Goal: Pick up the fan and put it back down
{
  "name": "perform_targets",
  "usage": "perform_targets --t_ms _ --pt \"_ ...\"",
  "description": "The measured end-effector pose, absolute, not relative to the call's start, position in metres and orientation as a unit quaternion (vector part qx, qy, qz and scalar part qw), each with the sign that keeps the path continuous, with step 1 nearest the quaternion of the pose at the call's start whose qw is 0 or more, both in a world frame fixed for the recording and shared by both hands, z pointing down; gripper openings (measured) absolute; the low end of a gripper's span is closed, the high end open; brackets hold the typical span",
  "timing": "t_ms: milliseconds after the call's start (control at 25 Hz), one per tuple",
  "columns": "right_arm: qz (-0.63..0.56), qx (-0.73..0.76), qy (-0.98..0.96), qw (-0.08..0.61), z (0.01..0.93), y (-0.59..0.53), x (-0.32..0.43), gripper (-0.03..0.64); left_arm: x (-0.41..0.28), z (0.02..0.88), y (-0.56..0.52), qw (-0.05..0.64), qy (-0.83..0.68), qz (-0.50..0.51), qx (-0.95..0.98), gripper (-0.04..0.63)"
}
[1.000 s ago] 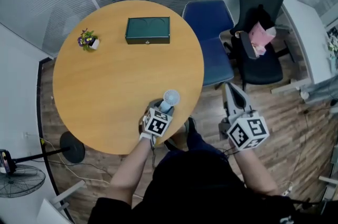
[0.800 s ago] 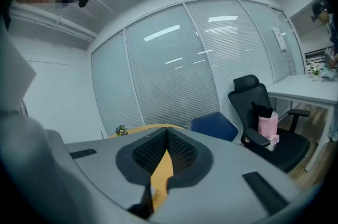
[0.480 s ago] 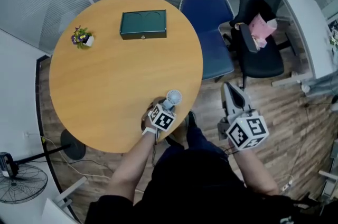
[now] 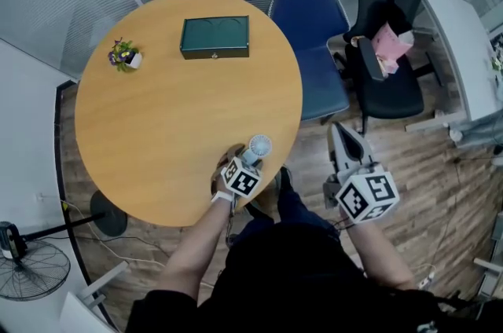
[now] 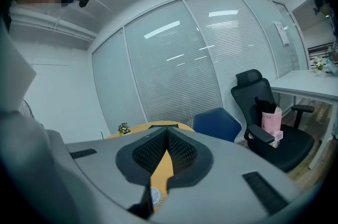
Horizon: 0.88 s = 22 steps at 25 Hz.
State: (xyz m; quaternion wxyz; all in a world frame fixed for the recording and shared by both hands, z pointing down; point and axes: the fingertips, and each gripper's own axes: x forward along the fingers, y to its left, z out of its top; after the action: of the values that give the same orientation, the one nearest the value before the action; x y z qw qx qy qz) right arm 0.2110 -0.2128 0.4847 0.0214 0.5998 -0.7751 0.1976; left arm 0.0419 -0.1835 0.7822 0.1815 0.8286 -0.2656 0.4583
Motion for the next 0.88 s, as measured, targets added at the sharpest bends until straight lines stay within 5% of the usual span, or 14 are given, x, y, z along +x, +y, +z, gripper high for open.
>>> perform_targets --t_ms 400,600,880 --pt "0.191 0.569 -0.800 0.008 0.475 -0.213 0.185 0.006 -0.010 0.701 -0.189 0.232 -0.375 0.340 0.831 0.288" --pt "0.180 0.544 -0.820 0.007 0.468 -0.220 0.151 0.006 -0.054 0.640 -0.191 0.204 -0.430 0.289 0.831 0.277" --pt "0.160 0.522 -0.838 0.007 0.451 -0.233 0.108 0.005 -0.106 0.550 -0.196 0.169 -0.493 0.182 0.833 0.085"
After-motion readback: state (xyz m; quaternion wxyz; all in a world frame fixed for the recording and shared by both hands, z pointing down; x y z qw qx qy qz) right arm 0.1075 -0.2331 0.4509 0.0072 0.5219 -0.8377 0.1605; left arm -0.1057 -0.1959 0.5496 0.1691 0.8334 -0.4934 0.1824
